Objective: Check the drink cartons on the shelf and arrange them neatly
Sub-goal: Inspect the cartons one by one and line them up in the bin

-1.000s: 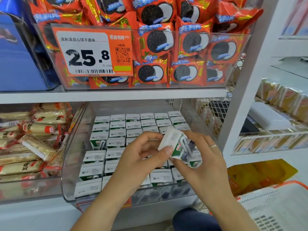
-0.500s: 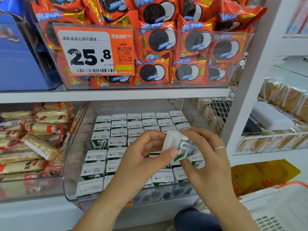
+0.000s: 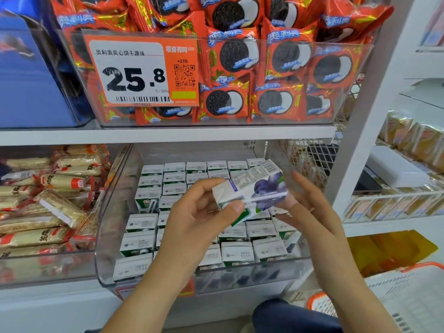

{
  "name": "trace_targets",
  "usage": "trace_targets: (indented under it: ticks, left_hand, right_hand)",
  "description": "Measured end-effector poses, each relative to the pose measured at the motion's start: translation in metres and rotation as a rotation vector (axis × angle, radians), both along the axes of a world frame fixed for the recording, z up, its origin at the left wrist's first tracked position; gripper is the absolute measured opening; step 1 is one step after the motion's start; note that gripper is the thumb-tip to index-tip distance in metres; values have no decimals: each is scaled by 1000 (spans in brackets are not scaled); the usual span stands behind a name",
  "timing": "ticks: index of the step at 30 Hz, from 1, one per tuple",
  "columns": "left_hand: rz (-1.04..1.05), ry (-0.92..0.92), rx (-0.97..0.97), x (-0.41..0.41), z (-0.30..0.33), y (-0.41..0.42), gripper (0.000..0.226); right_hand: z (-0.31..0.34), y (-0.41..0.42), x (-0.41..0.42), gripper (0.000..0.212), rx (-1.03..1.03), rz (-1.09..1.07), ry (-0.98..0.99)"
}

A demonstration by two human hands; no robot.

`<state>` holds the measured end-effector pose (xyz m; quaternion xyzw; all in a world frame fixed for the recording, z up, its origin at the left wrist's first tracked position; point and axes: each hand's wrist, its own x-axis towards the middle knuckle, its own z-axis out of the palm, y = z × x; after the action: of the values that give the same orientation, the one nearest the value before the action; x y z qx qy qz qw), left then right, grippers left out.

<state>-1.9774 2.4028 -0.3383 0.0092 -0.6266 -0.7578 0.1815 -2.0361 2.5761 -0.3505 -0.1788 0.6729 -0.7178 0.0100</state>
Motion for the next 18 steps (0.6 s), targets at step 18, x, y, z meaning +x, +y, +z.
trace_targets:
  ticks: [18]
  left_hand:
    - [62,-60,-398,-9,-25,2,44]
  right_hand:
    - [7,-7,17,49,175,-69,382]
